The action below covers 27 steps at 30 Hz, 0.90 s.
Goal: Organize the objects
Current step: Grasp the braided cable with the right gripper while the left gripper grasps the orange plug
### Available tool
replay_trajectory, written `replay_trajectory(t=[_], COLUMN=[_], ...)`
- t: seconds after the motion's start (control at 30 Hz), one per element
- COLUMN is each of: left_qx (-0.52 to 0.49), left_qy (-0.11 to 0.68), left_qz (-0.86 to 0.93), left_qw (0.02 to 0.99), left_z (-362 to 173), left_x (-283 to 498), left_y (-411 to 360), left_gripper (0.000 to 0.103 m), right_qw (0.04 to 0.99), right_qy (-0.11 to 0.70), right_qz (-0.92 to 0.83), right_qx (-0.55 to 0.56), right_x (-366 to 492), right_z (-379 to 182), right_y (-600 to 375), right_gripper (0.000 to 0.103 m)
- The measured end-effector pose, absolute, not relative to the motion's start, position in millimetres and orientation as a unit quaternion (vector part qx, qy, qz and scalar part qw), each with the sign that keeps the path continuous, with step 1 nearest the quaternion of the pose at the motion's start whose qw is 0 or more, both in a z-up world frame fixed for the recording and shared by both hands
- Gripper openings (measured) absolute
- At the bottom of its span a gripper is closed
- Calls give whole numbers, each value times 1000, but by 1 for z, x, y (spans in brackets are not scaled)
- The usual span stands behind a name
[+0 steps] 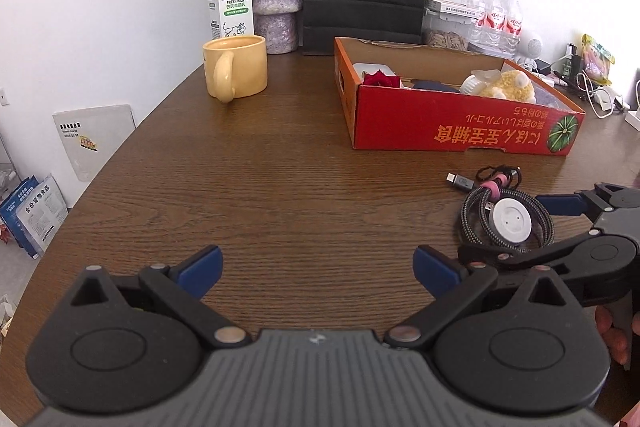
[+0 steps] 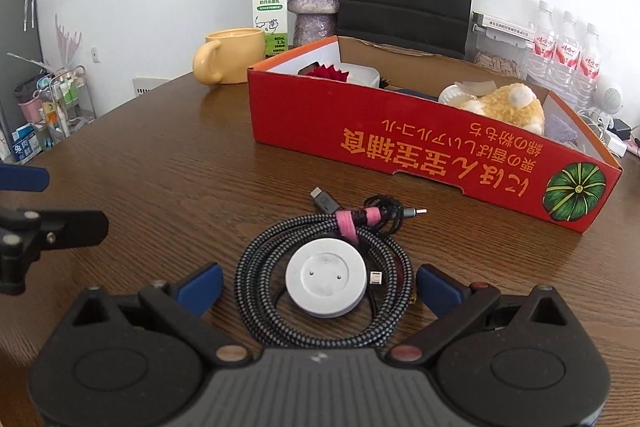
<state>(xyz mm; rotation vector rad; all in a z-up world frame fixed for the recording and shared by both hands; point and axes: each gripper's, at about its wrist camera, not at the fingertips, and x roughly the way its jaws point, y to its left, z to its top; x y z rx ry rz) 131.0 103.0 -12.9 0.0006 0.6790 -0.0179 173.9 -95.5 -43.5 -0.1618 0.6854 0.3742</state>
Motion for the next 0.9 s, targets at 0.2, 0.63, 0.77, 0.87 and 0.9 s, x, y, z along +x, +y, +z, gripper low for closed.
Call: replay_trajectory(t=[0.2, 0.63, 0.77, 0.87, 0.9], left_qx=[-2, -4, 3, 8, 9], left_qy=[338, 340, 342, 346, 347], left_qz=[-16, -21, -24, -28, -29], left_qw=[941, 940, 939, 938, 937], left_z=[-17, -12, -10, -10, -10], left_x=[130, 130, 132, 134, 134], left_y=[106, 96, 84, 73, 69], left_gripper=[103, 103, 103, 103, 103], right_qw=[923, 938, 942, 945, 947], right_qy=[329, 281, 271, 259, 254], right_qz=[188, 193, 194, 196, 196], right_qx=[-67, -58, -47, -32, -28], right_x=[173, 158, 156, 152, 151], right_z=[-41, -17, -14, -11, -10], right_y=[-96, -108, -120, -133, -138], right_gripper=[86, 82, 82, 81, 81])
